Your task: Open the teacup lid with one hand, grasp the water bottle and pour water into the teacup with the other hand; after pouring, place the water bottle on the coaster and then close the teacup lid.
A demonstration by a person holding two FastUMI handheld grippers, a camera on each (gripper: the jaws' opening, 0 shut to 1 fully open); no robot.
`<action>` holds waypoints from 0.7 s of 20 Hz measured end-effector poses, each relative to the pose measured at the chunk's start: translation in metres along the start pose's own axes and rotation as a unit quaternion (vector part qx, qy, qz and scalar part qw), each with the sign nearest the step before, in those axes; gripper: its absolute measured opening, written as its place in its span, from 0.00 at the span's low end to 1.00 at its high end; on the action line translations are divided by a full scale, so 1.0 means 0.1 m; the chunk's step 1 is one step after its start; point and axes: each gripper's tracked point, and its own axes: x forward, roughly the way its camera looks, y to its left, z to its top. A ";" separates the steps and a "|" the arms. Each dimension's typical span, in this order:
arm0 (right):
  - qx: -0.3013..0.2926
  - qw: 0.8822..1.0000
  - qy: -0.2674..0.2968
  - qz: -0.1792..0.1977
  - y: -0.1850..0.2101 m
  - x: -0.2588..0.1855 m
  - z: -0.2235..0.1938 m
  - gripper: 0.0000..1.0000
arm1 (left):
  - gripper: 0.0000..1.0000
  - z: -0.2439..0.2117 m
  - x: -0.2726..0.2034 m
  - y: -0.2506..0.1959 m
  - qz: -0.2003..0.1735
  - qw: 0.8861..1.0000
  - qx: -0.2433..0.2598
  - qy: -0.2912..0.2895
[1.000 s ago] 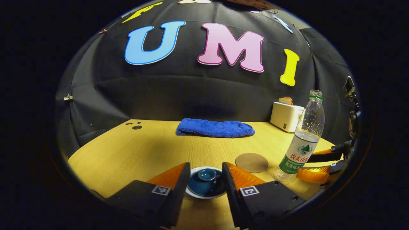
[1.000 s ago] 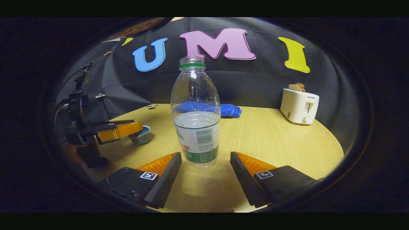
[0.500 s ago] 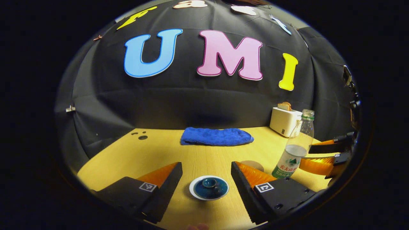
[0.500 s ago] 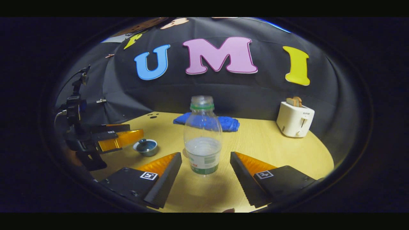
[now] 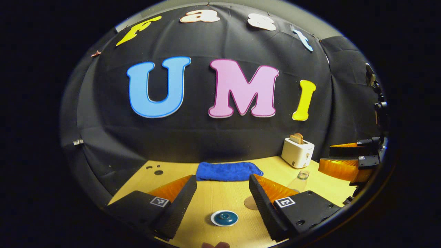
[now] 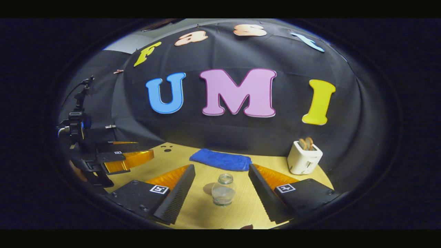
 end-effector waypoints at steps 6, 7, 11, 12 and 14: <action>-0.003 0.998 0.056 0.008 0.00 0.23 -0.68 0.97 | 0.96 0.02 -0.09 0.06 0.004 1.000 -0.003 0.001; -0.003 0.998 0.069 0.009 -0.01 0.30 -0.84 0.96 | 0.96 -0.05 -0.09 0.07 0.006 1.000 -0.007 0.007; -0.001 0.995 0.099 0.010 -0.11 0.58 -1.32 0.97 | 0.96 -0.22 -0.07 0.06 0.009 1.000 -0.004 0.019; -0.002 0.994 0.105 0.012 -0.13 0.64 -1.39 0.97 | 0.96 -0.26 -0.05 0.07 0.009 1.000 -0.004 0.021; 0.000 0.995 0.099 0.014 -0.14 0.72 -1.37 0.97 | 0.96 -0.32 0.02 0.08 0.009 1.000 -0.004 0.027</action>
